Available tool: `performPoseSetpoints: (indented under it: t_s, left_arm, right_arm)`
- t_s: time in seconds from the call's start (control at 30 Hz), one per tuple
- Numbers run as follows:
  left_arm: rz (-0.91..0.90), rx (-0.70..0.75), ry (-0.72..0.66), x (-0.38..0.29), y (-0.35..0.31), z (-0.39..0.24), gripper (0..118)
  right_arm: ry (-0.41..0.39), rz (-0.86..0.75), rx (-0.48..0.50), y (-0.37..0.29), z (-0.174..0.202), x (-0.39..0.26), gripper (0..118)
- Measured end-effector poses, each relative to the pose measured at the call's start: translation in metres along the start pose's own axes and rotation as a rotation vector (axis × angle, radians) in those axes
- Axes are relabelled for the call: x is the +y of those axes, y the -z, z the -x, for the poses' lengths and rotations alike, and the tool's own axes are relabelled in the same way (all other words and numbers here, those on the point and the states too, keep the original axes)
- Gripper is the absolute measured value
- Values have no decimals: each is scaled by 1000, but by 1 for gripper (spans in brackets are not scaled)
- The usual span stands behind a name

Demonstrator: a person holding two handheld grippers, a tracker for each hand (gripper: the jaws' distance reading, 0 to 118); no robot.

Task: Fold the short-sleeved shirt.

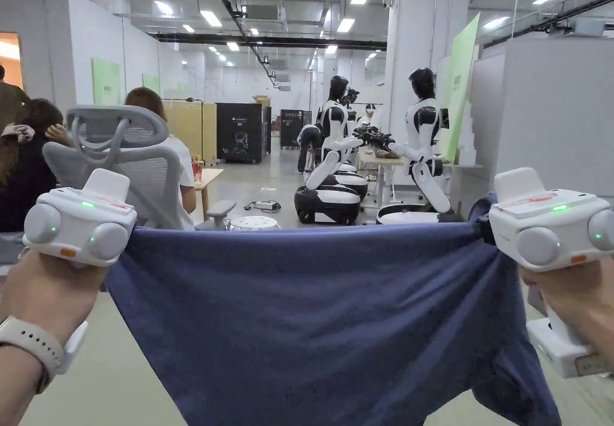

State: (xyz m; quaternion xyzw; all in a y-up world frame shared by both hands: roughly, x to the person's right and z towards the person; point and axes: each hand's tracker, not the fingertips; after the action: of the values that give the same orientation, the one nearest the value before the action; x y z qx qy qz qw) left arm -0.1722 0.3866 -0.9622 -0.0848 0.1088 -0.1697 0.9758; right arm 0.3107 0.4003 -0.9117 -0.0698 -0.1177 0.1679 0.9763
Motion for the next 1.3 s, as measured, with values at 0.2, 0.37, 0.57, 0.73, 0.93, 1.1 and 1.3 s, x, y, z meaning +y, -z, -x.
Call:
performPoseSetpoints:
  t_s: [0.2,0.37,0.57,0.73,0.93,1.1,1.3]
  left_arm:
    - [-49,46,-30,39,30,11,0]
    - [-54,56,-18,44,58,4,0]
    - [27,32,30,-10,94,-36,0]
    - [100,10,15,-51,107,-56,0]
    - [156,-29,13,-73,84,-58,0]
    - [223,-86,2,-100,20,-48,0]
    - [390,-216,-19,-196,-70,-36,0]
  right_arm:
    - [8,-47,-39,22,4,29,6]
    - [32,-54,-54,51,13,20,6]
    - [60,49,-35,101,34,-47,6]
    - [60,92,-34,112,47,-98,6]
    - [76,167,6,93,47,-125,6]
    - [35,260,50,41,44,-162,6]
    - [9,404,141,-49,49,-251,6]
